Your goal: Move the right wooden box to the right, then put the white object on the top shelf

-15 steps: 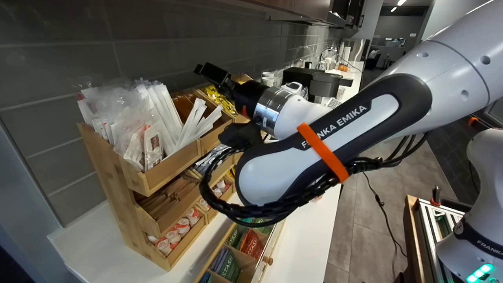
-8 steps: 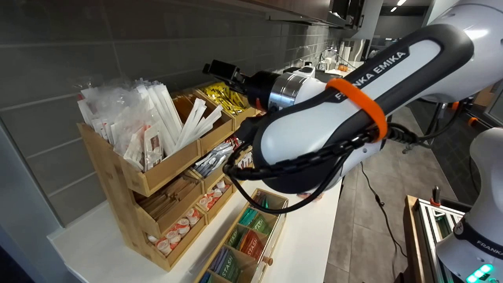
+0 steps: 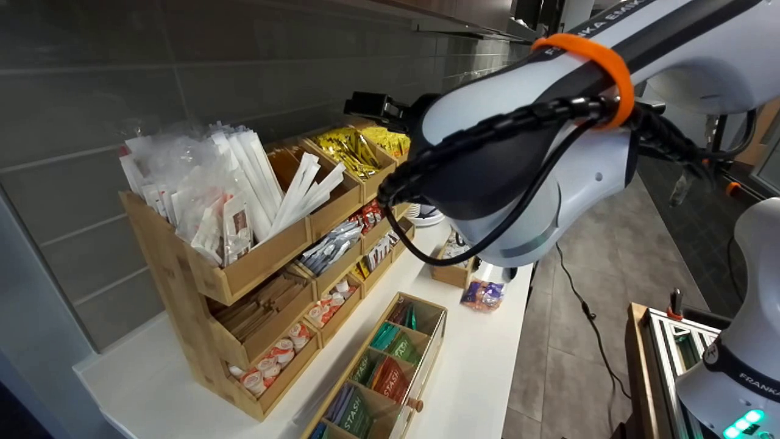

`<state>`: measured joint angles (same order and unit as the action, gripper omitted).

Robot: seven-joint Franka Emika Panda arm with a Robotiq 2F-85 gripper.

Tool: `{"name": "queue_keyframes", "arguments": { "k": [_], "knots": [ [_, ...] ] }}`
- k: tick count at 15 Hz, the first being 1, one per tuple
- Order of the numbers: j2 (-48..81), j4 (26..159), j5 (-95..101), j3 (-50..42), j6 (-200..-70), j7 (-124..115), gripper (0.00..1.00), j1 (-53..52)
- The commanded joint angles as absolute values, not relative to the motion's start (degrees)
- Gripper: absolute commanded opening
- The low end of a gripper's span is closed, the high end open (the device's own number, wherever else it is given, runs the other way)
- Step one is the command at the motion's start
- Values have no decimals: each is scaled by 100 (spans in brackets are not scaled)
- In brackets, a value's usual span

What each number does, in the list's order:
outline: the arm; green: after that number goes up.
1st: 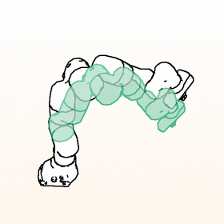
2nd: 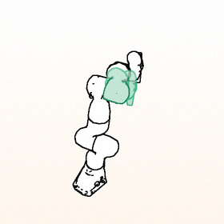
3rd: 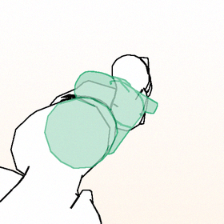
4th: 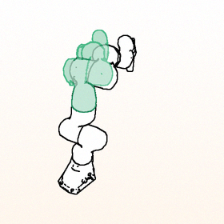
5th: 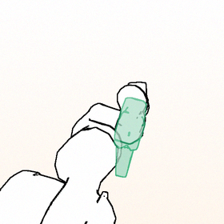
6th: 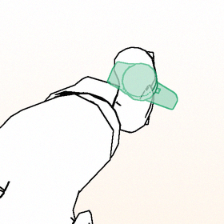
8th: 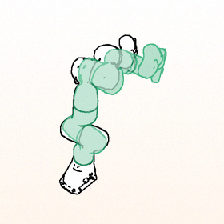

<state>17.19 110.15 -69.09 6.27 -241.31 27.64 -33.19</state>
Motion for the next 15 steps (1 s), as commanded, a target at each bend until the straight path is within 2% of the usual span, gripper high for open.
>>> {"name": "queue_keyframes", "arguments": {
  "k": [1,7,15],
  "knots": [
    [1301,11142,-7895,1117,-23826,3951,100,-2962],
    [790,11049,-9422,1692,-23355,5469,100,-2529],
    [323,11031,-10278,1546,-23181,6624,100,-2631]
  ]
}}
